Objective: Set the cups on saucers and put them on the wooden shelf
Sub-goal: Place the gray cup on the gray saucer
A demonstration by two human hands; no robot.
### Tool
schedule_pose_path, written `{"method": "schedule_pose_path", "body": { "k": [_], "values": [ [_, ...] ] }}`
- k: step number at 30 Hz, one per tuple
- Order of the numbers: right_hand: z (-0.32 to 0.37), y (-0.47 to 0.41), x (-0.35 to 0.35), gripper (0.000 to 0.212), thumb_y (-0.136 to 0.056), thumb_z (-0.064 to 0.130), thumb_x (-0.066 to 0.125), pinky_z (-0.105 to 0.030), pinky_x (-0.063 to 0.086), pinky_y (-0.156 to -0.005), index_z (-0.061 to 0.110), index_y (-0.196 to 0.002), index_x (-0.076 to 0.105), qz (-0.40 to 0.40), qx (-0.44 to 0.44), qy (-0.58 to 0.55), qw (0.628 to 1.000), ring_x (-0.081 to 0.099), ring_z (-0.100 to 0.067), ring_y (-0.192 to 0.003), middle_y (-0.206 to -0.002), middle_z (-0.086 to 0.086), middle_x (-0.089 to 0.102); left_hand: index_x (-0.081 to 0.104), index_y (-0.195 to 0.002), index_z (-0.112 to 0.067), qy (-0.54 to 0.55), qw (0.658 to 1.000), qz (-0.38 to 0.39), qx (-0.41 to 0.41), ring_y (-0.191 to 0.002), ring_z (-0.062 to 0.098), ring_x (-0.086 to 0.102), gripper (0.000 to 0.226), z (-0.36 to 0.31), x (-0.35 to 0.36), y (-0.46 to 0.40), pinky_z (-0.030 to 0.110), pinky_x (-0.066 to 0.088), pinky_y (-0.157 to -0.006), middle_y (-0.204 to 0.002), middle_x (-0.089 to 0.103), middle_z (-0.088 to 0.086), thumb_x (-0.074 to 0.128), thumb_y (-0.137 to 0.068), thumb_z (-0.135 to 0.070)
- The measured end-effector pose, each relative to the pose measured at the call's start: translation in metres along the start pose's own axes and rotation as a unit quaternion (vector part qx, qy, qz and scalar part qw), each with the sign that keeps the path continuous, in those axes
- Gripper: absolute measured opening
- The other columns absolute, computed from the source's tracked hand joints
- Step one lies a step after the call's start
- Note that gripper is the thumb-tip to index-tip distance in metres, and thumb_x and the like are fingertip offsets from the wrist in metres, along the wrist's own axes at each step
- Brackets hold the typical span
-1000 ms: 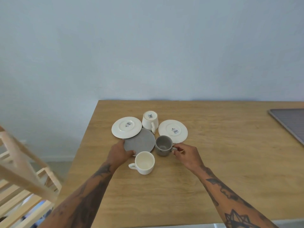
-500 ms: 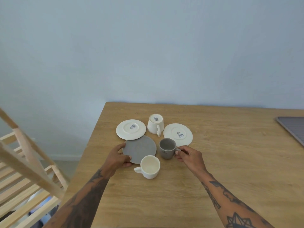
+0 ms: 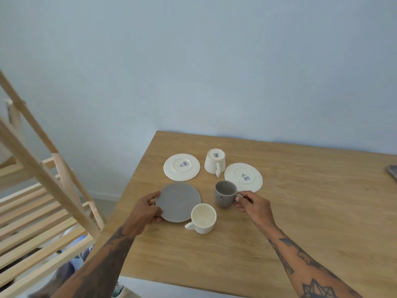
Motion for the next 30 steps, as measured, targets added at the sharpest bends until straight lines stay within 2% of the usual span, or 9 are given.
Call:
{"method": "schedule_pose_path", "body": {
  "k": [2, 5, 7, 11, 15, 21, 25, 28, 30],
  "values": [
    [0.003, 0.000, 0.002, 0.014, -0.091, 0.007, 0.069, -0.021, 0.061, -0.067, 0.019, -0.087, 0.076, 0.004, -0.005, -0.006, 1.000, 0.077, -0.017, -0.077, -0.081, -0.004, 0.079, 0.053, -0.142, -0.010, 0.016, 1.000, -0.009, -0.006, -0.072, 0.027, 0.067, 0.067, 0.005, -0.007, 0.004, 0.030, 0.060, -0.052, -0.107, 0.058, 0.019, 0.064, -0.081, 0.016],
    [0.008, 0.000, 0.005, 0.014, -0.091, 0.007, 0.069, -0.019, 0.061, -0.066, 0.018, -0.086, 0.076, 0.011, -0.009, -0.016, 1.000, 0.078, -0.019, -0.078, -0.079, -0.003, 0.079, 0.055, -0.141, -0.010, 0.042, 0.998, -0.030, -0.018, -0.092, 0.034, 0.066, 0.066, 0.009, -0.020, 0.009, 0.037, 0.064, -0.059, -0.120, 0.056, 0.022, 0.063, -0.081, 0.018],
    [0.012, -0.001, 0.008, 0.011, -0.091, 0.007, 0.069, -0.019, 0.061, -0.066, 0.014, -0.089, 0.076, 0.015, -0.011, -0.021, 1.000, 0.078, -0.021, -0.079, -0.080, -0.004, 0.079, 0.057, -0.139, -0.011, 0.052, 0.997, -0.043, -0.021, -0.094, 0.034, 0.065, 0.066, 0.008, -0.027, 0.013, 0.036, 0.064, -0.057, -0.114, 0.057, 0.018, 0.063, -0.081, 0.019],
    [0.032, -0.003, 0.010, 0.009, -0.092, 0.008, 0.068, -0.019, 0.061, -0.067, 0.008, -0.095, 0.076, 0.028, -0.039, -0.025, 0.999, 0.077, -0.020, -0.079, -0.082, -0.004, 0.079, 0.060, -0.136, -0.012, 0.061, 0.996, -0.064, -0.014, -0.085, 0.029, 0.064, 0.065, -0.005, -0.036, 0.021, 0.027, 0.058, -0.044, -0.112, 0.056, 0.018, 0.061, -0.080, 0.020],
    [0.073, -0.005, 0.007, 0.011, -0.092, 0.008, 0.068, -0.026, 0.062, -0.073, 0.004, -0.098, 0.075, 0.032, -0.085, -0.034, 0.995, 0.077, -0.021, -0.081, -0.086, -0.010, 0.078, 0.062, -0.134, -0.010, 0.066, 0.996, -0.058, 0.012, -0.093, 0.035, 0.065, 0.064, -0.034, -0.030, 0.023, 0.031, 0.062, -0.051, -0.119, 0.059, 0.021, 0.063, -0.078, 0.021],
    [0.127, -0.001, -0.005, 0.013, -0.091, 0.004, 0.065, -0.015, 0.058, -0.065, 0.001, -0.097, 0.076, 0.037, -0.129, -0.043, 0.990, 0.076, -0.019, -0.077, -0.087, -0.016, 0.077, 0.066, -0.127, -0.014, 0.077, 0.996, 0.010, 0.040, -0.078, 0.030, 0.067, 0.061, -0.092, 0.040, 0.034, 0.031, 0.060, -0.051, -0.107, 0.066, 0.017, 0.061, -0.078, 0.021],
    [0.128, 0.009, -0.023, 0.012, -0.091, 0.001, 0.066, -0.022, 0.062, -0.073, 0.001, -0.097, 0.076, 0.031, -0.142, -0.035, 0.989, 0.073, -0.021, -0.076, -0.088, -0.021, 0.076, 0.066, -0.126, -0.016, 0.094, 0.993, 0.068, 0.034, -0.080, 0.030, 0.067, 0.059, -0.106, 0.102, 0.048, 0.032, 0.061, -0.054, -0.103, 0.068, 0.016, 0.060, -0.080, 0.021],
    [0.117, 0.013, -0.044, 0.012, -0.091, 0.002, 0.067, -0.028, 0.063, -0.077, 0.007, -0.097, 0.076, 0.016, -0.140, -0.020, 0.990, 0.075, -0.019, -0.076, -0.083, -0.014, 0.076, 0.065, -0.127, -0.015, 0.109, 0.989, 0.096, 0.019, -0.077, 0.029, 0.065, 0.060, -0.103, 0.140, 0.058, 0.037, 0.063, -0.062, -0.091, 0.066, 0.015, 0.058, -0.081, 0.022],
    [0.106, 0.016, -0.060, 0.011, -0.091, 0.003, 0.068, -0.028, 0.063, -0.076, 0.008, -0.097, 0.076, 0.001, -0.134, -0.008, 0.991, 0.075, -0.015, -0.073, -0.080, -0.009, 0.075, 0.064, -0.129, -0.014, 0.119, 0.987, 0.107, 0.007, -0.075, 0.029, 0.065, 0.061, -0.098, 0.158, 0.062, 0.039, 0.062, -0.067, -0.087, 0.065, 0.014, 0.056, -0.081, 0.023]
  ]
}}
Point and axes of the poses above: each hand's wrist, its own y-axis away from the middle knuckle, its own x-axis out of the palm, z = x × y, the point moved 5 cm from there along -y, towards the middle knuckle
